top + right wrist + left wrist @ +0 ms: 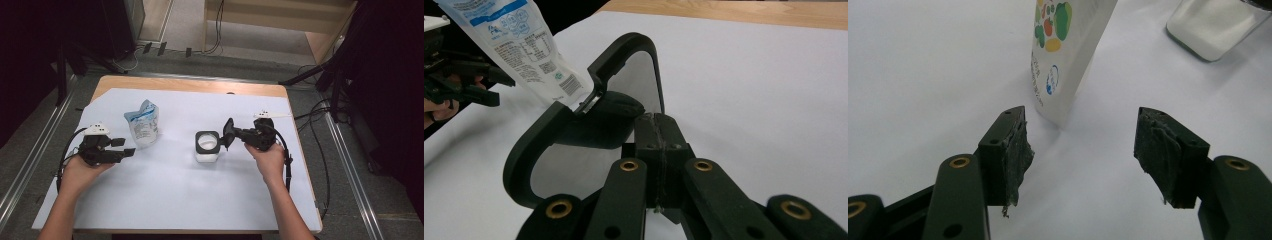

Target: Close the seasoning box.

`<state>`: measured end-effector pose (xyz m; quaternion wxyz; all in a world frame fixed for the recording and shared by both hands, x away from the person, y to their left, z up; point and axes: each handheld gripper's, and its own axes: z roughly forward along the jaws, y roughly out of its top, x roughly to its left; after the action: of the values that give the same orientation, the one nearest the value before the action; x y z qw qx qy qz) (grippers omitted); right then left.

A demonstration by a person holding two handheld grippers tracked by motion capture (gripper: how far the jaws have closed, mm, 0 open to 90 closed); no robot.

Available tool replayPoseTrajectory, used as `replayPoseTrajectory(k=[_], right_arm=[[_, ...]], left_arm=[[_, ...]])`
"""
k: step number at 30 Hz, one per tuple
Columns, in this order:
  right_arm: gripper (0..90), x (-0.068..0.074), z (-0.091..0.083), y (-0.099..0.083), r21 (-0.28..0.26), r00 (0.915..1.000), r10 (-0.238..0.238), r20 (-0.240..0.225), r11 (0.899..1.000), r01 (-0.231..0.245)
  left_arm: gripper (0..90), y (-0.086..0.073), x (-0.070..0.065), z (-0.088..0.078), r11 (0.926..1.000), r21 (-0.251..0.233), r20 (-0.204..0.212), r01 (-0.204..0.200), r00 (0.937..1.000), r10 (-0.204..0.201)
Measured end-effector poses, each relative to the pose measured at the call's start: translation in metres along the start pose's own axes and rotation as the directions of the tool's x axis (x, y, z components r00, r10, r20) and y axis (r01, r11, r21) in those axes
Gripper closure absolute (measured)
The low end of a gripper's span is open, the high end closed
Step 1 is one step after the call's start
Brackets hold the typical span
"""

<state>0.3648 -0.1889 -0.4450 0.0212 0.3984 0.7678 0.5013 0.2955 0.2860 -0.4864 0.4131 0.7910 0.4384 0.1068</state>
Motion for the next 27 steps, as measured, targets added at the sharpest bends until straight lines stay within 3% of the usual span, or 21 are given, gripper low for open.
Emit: replayPoseTrajectory(k=[12, 27], right_arm=[[90.0, 0.003, -0.001, -0.001, -0.004, 1.0, -0.002, -0.006, 1.0, 0.002], [90.0, 0.013, 0.004, -0.002, -0.005, 0.9994, -0.015, -0.03, 1.0, 0.015]], left_arm=[[39.0, -0.001, 0.005, -0.001, 1.0, -0.006, 0.017, 0.005, 0.9998, -0.005], [39.0, -0.002, 0.008, -0.002, 0.9998, -0.015, 0.007, 0.017, 0.9998, -0.017]])
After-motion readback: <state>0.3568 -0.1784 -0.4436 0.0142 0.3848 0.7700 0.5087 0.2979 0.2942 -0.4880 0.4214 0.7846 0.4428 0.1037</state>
